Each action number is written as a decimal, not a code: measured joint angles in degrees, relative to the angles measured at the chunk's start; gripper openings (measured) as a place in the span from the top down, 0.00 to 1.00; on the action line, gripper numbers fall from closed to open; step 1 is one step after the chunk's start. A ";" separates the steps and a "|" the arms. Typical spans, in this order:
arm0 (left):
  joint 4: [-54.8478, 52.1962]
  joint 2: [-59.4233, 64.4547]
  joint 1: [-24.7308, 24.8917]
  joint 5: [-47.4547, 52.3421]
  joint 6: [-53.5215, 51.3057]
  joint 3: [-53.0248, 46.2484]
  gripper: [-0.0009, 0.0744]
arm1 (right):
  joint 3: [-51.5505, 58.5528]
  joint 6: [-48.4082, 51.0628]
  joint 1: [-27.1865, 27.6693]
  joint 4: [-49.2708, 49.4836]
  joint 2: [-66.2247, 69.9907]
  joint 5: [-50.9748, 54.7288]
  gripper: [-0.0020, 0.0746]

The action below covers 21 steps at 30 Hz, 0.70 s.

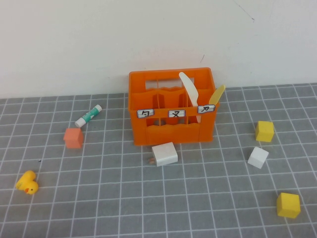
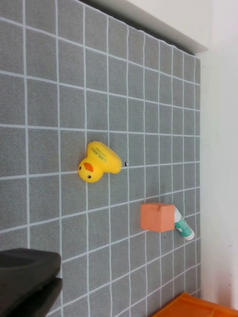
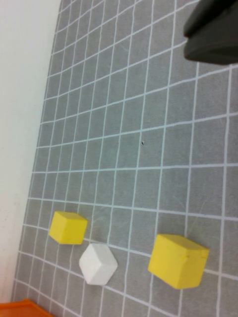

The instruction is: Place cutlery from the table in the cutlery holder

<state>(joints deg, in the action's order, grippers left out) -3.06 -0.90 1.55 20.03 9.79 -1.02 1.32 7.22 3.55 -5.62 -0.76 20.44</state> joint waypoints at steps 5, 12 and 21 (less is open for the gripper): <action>0.00 0.00 0.00 0.00 0.00 0.00 0.99 | 0.00 -0.22 0.00 0.00 0.00 0.00 0.98; 0.00 0.00 0.00 0.00 0.00 0.00 0.99 | 0.00 -1.09 0.00 0.00 0.00 0.00 0.98; 0.00 0.00 0.00 0.00 0.00 0.00 0.99 | 0.00 -1.44 0.00 0.00 0.00 0.00 0.98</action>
<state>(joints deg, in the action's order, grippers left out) -3.06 -0.90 1.55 20.03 9.79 -1.02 1.32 5.78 3.55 -5.62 -0.76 20.44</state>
